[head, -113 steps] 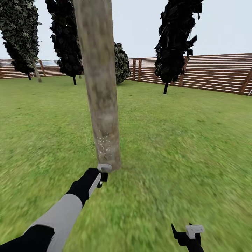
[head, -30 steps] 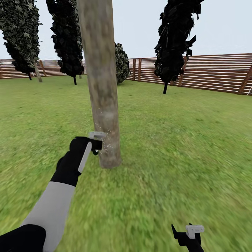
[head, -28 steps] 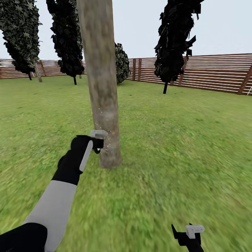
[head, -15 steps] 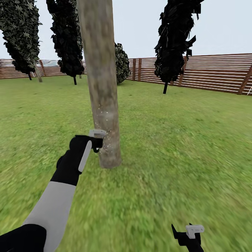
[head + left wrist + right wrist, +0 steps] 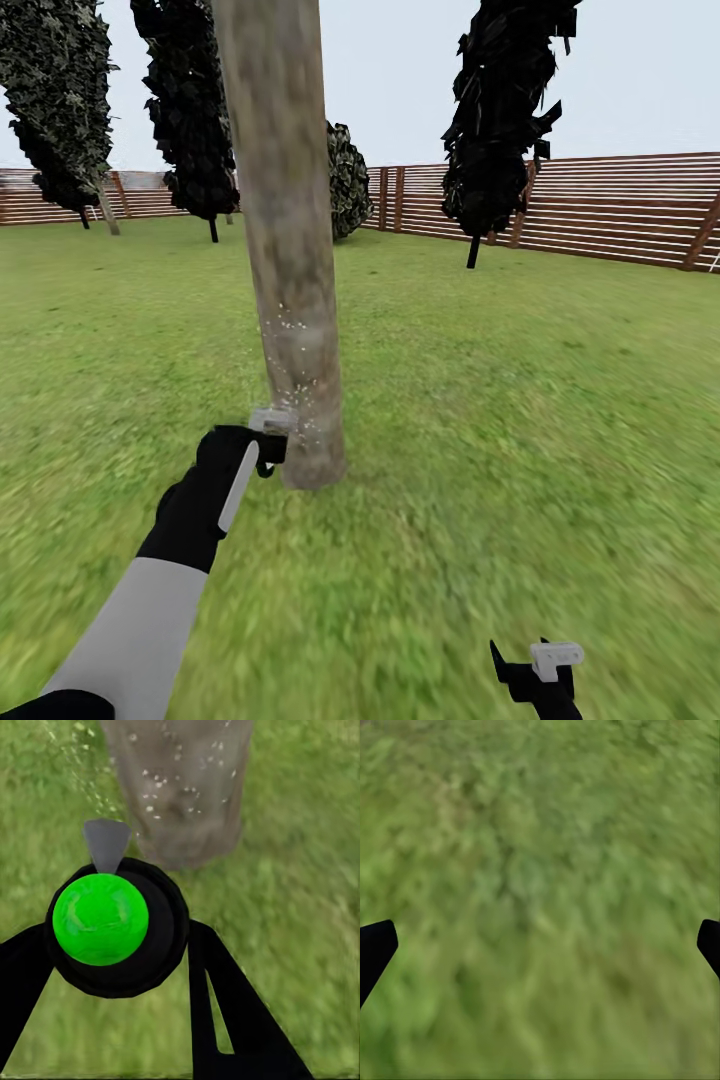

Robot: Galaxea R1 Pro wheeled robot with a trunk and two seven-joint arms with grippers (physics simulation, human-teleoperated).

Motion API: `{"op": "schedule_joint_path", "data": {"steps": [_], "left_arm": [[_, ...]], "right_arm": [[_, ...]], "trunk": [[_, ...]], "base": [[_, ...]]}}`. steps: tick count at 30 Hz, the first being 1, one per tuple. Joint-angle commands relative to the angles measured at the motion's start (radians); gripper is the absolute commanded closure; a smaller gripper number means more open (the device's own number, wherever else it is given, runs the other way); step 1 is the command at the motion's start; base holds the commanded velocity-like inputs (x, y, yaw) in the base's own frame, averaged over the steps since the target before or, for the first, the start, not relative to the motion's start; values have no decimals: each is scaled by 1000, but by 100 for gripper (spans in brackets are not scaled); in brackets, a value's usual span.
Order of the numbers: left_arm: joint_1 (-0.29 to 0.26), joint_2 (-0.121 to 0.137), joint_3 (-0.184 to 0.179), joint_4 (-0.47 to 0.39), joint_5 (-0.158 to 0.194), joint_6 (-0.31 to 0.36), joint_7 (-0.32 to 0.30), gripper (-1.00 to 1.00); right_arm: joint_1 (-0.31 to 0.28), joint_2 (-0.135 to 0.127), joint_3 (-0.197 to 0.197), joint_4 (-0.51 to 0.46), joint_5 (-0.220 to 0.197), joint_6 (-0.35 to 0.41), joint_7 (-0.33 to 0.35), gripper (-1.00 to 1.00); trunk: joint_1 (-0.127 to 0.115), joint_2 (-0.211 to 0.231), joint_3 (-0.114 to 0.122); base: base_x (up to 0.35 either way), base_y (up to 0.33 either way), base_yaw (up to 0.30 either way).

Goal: In the garden, pick up the pesticide atomizer on the floor and spray pesticide onto both trees until each tree trunk is fully covered.

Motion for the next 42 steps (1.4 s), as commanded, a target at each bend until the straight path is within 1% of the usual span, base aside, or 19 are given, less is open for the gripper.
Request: {"op": "schedule_joint_path", "data": {"steps": [1, 3, 5, 6, 8, 13, 14, 15, 17, 22, 27, 31, 33, 34, 36, 38, 40, 42], "left_arm": [[14, 3, 1, 0, 0, -1, 0, 100], [29, 10, 4, 0, 0, 0, 0, 100], [36, 40, 2, 0, 2, 2, -4, 100], [37, 48, 2, 0, 3, 2, -4, 100], [37, 52, 1, 0, 4, 2, -5, 100], [37, 32, -3, -2, 7, 2, -7, 100], [37, 21, -24, -2, 9, 2, -7, 100], [38, 18, -31, -1, 10, 2, -6, 100], [44, 18, -35, 0, 10, 0, -5, 100], [108, 24, -37, 2, 3, -15, 4, 100], [147, 28, -32, 15, 0, -21, 7, 100], [180, 28, -10, 30, 1, -87, 12, 100], [189, 27, 19, 78, 2, -121, 12, 100], [191, 27, 41, 127, 3, -154, 12, 100], [193, 27, 68, 199, 3, -215, 12, 100], [194, 28, 91, 283, 0, -307, 12, 100], [195, 29, 96, 307, -1, -337, 11, 100], [195, 28, 94, 310, -2, -341, 11, 100]], "right_arm": [[0, 0, 0, 0, 0, 0, 0, -100], [0, 0, 0, 0, 0, 0, 0, -100], [0, 0, 0, 0, 0, 0, 0, -100], [0, 0, 0, 0, 0, 0, 0, -100], [0, 0, 0, 0, 0, 0, 0, -100], [0, 1, 0, 0, 0, 0, 0, -100], [0, 1, 0, 0, 0, 0, 0, -100], [0, 1, 0, 0, 0, 0, 0, -100], [0, 0, 0, 0, 0, 0, 0, -100], [0, 0, 0, 0, 0, 0, 0, -100], [0, 1, 0, 0, 0, 0, 0, -100], [0, 0, 0, -1, 0, 0, 1, -100], [0, 0, 0, -1, 0, 0, 2, -100], [0, 0, 0, -2, 0, 0, 3, -100], [0, 0, 0, -2, 0, 0, 3, -100], [0, 2, 1, -2, 1, 0, 3, -100], [0, 3, 1, -2, 1, 0, 3, -100], [0, 4, 1, -2, 1, 0, 3, -100]], "trunk": [[0, 0, 0], [0, 0, 0], [0, 0, 0], [0, 0, 0], [0, 0, 0], [0, 0, 0], [0, 0, 0], [0, 0, 0], [0, 0, 0], [0, 0, 0], [0, 0, 0], [0, 0, 0], [0, 0, 0], [0, 0, 0], [0, 0, 0], [0, 0, 0], [0, 0, 0], [0, 0, 0]], "base": [[5, 0, 0], [2, 0, 0], [0, 0, 0], [0, 0, 0], [0, 0, 0], [0, 0, 0], [0, 0, 0], [0, 0, 0], [0, 0, 0], [0, 0, 0], [0, 0, 0], [0, 0, 0], [0, 0, 0], [0, 0, 0], [0, 0, 0], [0, 0, 0], [0, 0, 0], [0, 0, 0]]}}
